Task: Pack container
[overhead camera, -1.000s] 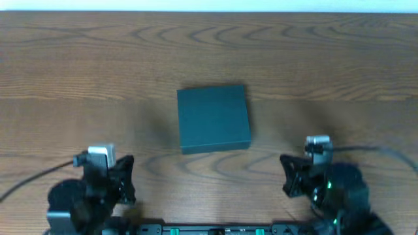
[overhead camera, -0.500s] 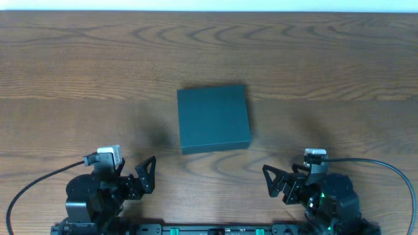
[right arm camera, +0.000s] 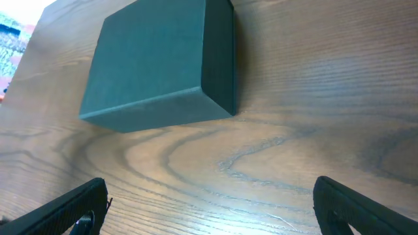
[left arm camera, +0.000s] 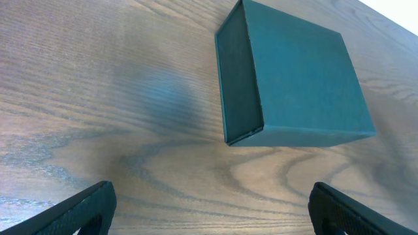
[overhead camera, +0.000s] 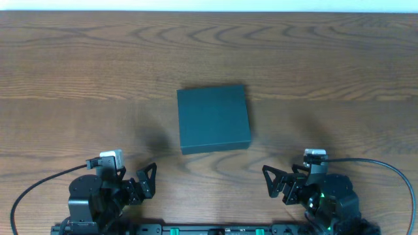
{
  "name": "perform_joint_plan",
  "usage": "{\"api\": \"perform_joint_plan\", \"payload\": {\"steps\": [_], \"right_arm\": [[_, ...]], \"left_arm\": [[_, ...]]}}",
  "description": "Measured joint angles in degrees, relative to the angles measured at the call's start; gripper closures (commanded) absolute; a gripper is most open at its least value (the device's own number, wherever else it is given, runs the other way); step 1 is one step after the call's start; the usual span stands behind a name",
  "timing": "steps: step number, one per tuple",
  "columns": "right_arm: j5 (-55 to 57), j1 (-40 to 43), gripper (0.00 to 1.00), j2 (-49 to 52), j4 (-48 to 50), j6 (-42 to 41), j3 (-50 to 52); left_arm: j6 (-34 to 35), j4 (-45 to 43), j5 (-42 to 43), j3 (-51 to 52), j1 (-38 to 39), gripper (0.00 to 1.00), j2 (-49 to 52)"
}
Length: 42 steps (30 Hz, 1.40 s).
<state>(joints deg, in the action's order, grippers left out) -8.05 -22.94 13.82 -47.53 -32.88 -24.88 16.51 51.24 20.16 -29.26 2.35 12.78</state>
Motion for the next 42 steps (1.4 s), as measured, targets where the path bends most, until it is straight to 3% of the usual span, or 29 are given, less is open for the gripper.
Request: {"api": "perform_joint_plan", "payload": {"steps": [4,12,18,42], "right_arm": [[0.0,0.0,0.01,0.0,0.0,0.0,0.0],[0.0,0.0,0.01,0.0,0.0,0.0,0.2],[0.0,0.0,0.01,0.0,0.0,0.0,0.2],[0.0,0.0,0.01,0.0,0.0,0.0,0.2]], "left_arm": [[-1.2,-2.2,-1.8,0.6,0.0,0.05,-1.6],[-6.3,-21.7,-5.6,15.0,0.0,0.05,-11.6],[-7.0,-37.3,-6.3,23.3,0.0,0.05,-12.0],[-7.0,-39.1,-6.6,23.8,0.0,0.05,-12.2]]}}
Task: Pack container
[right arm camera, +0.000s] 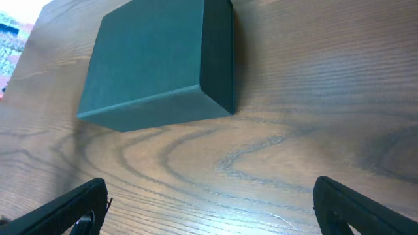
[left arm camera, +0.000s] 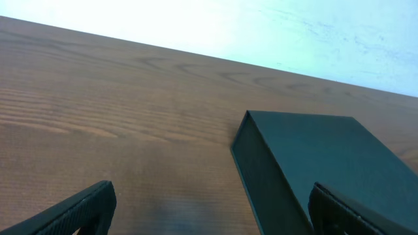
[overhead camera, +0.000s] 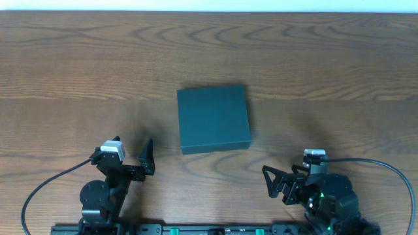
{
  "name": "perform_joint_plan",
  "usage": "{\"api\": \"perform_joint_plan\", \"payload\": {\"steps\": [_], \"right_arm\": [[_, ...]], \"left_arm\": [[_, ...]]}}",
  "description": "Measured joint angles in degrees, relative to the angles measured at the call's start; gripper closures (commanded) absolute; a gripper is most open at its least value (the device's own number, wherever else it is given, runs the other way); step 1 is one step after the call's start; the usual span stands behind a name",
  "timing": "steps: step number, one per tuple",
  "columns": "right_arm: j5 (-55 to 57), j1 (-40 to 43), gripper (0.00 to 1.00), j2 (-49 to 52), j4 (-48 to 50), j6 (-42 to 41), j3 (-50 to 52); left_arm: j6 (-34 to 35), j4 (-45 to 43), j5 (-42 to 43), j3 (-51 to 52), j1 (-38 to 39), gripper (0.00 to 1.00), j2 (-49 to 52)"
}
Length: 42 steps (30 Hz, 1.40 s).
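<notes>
A closed dark teal box lies flat near the middle of the wooden table; its lid is on and nothing of its inside shows. My left gripper is open, raised and pointing toward the box's near left corner, with nothing between its fingers. The right gripper rests open at the near right, facing the box's near right corner, also empty.
Bare wooden tabletop surrounds the box on all sides. A pale wall runs behind the table's far edge. Black cables trail from both arm bases at the near edge.
My left arm has lifted from its rest and tilted its wrist up; its view now looks level across the table toward the box's left side. The right arm and box have not moved.
</notes>
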<state>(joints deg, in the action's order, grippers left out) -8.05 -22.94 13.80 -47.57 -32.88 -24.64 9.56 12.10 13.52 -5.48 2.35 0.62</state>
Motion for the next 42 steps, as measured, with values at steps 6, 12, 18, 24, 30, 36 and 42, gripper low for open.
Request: {"api": "perform_joint_plan", "payload": {"steps": [6,12,18,24,30,36,42], "right_arm": [[7.0,0.0,0.01,-1.5,-1.2,6.7,0.5],[10.7,0.0,0.01,-10.4,-0.1,14.9,6.6],[11.4,0.0,0.01,-13.0,4.8,16.8,14.1],[11.4,0.0,0.01,-13.0,5.7,16.8,15.0],[11.4,0.0,0.01,-13.0,5.7,16.8,15.0],[11.5,0.0,0.01,-13.0,5.7,16.8,15.0],[11.5,0.0,0.01,-13.0,5.7,16.8,15.0]], "left_arm": [[0.0,0.0,0.0,0.0,0.0,0.05,0.0],[0.0,-0.2,0.0,0.0,0.0,0.05,0.0],[0.0,-0.2,0.0,0.1,0.0,0.05,0.0],[0.0,-0.2,0.0,0.1,0.0,0.05,0.0],[0.0,-0.2,0.0,0.1,0.0,0.05,0.0],[0.0,-0.2,0.0,0.1,0.0,0.05,0.0],[0.0,-0.2,0.0,0.1,0.0,0.05,0.0]]}}
